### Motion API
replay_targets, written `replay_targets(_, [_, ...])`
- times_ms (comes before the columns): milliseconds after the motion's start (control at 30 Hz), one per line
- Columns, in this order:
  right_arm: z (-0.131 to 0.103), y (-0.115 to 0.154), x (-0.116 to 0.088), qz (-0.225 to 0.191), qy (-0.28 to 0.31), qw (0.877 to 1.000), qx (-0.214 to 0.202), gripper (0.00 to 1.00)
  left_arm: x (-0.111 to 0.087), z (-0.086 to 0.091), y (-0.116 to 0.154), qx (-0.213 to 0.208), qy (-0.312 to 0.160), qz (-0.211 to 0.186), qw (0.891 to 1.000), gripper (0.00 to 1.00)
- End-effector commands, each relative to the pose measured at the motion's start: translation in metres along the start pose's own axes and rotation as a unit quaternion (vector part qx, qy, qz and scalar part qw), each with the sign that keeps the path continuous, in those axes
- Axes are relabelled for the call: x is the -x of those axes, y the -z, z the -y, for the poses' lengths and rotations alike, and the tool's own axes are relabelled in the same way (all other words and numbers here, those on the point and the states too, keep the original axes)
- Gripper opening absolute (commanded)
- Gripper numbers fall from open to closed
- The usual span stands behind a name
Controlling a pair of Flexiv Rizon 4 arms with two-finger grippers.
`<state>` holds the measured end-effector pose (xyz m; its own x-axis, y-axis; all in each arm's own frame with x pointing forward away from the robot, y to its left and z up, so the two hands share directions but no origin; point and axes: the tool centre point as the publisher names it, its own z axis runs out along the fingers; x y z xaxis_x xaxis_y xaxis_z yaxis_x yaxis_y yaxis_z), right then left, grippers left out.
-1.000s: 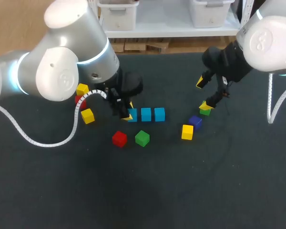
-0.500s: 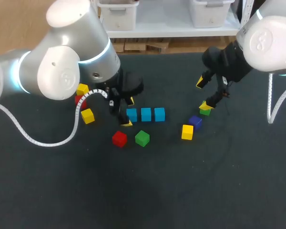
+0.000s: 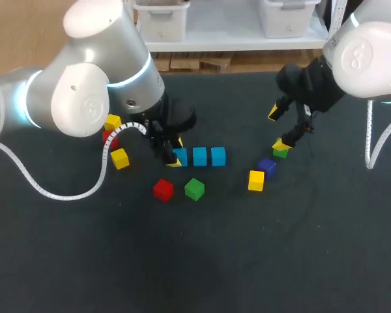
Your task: Place the blue cubes, place green cubes on the blue cubes, place the yellow cubes on the green cubes, then place the red cubes on the yellow cubes, and place purple cube on the red cubes.
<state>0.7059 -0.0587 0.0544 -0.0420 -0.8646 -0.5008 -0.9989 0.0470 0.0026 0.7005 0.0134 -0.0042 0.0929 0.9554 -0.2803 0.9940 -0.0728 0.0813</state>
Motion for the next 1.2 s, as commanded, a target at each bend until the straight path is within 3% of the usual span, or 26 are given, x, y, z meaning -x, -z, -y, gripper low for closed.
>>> replay_targets(33, [0.001, 0.000, 0.000, 0.001, 0.001, 1.000, 0.001, 1.00, 0.000, -0.002, -0.001, -0.002, -0.002, 0.001, 1.000, 0.40])
replay_targets(67, [0.001, 0.000, 0.000, 0.001, 0.001, 1.000, 0.001, 1.00, 0.001, -0.002, -0.001, -0.002, -0.003, 0.000, 1.000, 0.49])
replay_targets(167, [0.001, 0.000, 0.000, 0.001, 0.001, 1.000, 0.001, 1.00, 0.001, -0.002, -0.001, -0.002, -0.005, 0.000, 1.000, 0.49])
replay_targets(233, [0.001, 0.000, 0.000, 0.001, 0.001, 1.000, 0.001, 1.00, 0.001, -0.002, -0.001, -0.001, -0.007, 0.003, 1.000, 0.35])
replay_targets(267, [0.001, 0.000, 0.000, 0.001, 0.001, 1.000, 0.001, 1.00, 0.001, -0.002, -0.001, -0.002, -0.007, 0.002, 1.000, 0.36])
replay_targets(300, [0.001, 0.000, 0.000, 0.001, 0.001, 1.000, 0.001, 1.00, 0.001, -0.002, -0.001, -0.003, -0.007, 0.001, 1.000, 0.45])
replay_targets(333, [0.001, 0.000, 0.000, 0.001, 0.001, 1.000, 0.001, 1.00, 0.001, -0.002, -0.001, -0.003, -0.007, 0.000, 1.000, 0.62])
replay_targets(367, [0.001, 0.000, 0.000, 0.001, 0.001, 1.000, 0.001, 1.00, 0.002, -0.002, -0.001, -0.004, -0.007, -0.001, 1.000, 0.97])
replay_targets(400, [0.001, 0.000, 0.000, 0.001, 0.001, 1.000, 0.001, 1.00, 0.002, -0.002, -0.001, -0.004, -0.007, -0.002, 1.000, 1.00])
replay_targets(567, [0.001, 0.000, 0.000, 0.001, 0.001, 1.000, 0.001, 1.00, 0.003, -0.001, 0.005, -0.002, -0.004, -0.002, 1.000, 1.00])
replay_targets(767, [0.001, 0.000, 0.000, 0.001, 0.001, 1.000, 0.001, 1.00, 0.004, 0.007, 0.035, 0.020, -0.002, 0.010, 1.000, 1.00])
replay_targets(1200, [0.001, 0.000, 0.000, 0.001, 0.001, 1.000, 0.001, 1.00, -0.009, 0.030, 0.097, 0.046, 0.052, 0.052, 0.996, 1.00])
